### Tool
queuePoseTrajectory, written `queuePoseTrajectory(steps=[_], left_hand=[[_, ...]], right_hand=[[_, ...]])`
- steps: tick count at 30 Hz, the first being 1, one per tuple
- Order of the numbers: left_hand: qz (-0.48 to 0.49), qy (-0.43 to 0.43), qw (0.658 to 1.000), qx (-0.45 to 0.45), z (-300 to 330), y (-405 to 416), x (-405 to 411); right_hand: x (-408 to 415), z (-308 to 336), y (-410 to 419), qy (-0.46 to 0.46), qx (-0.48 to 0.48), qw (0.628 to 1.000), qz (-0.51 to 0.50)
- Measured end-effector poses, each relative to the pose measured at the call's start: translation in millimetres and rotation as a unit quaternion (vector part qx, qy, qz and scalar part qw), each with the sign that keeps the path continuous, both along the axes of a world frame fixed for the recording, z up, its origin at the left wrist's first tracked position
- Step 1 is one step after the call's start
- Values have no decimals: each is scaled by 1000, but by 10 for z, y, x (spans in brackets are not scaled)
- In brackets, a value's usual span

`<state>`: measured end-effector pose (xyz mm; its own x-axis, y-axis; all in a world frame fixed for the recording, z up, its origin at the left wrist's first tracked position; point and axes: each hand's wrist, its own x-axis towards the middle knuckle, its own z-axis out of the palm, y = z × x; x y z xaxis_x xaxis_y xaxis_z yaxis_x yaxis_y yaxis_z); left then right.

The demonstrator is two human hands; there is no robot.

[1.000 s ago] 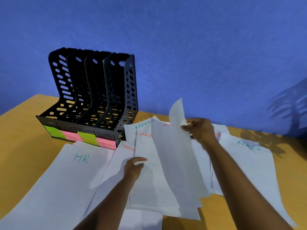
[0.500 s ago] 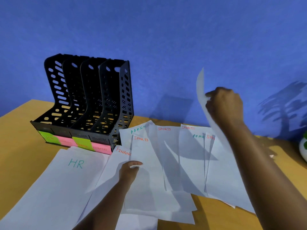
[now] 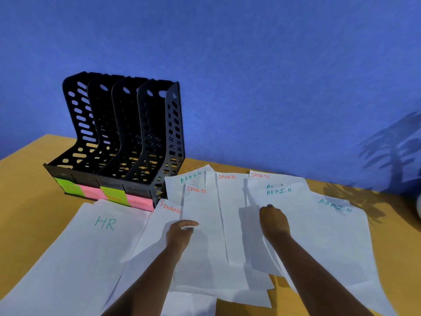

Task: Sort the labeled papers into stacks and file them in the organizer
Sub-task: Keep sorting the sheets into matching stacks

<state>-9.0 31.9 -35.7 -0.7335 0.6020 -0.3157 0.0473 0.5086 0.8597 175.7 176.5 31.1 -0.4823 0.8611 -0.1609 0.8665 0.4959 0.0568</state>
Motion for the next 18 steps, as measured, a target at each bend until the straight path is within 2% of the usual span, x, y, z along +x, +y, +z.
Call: queuePoseTrajectory(steps=[4, 7, 11, 18], left_hand=[[-4, -3, 1000, 0, 0, -10, -1], [-12, 2, 1000, 3, -7, -18, 0], [-17, -8, 1000, -1, 9, -30, 11], [1, -22, 1000, 1, 24, -33, 39]], right_hand=[[-108, -100, -224, 93, -15, 995, 12], [-232, -197, -494, 163, -87, 983, 20], [-346, -375, -735, 92, -92, 991, 36], [-402, -422, -800, 90, -67, 993, 32]])
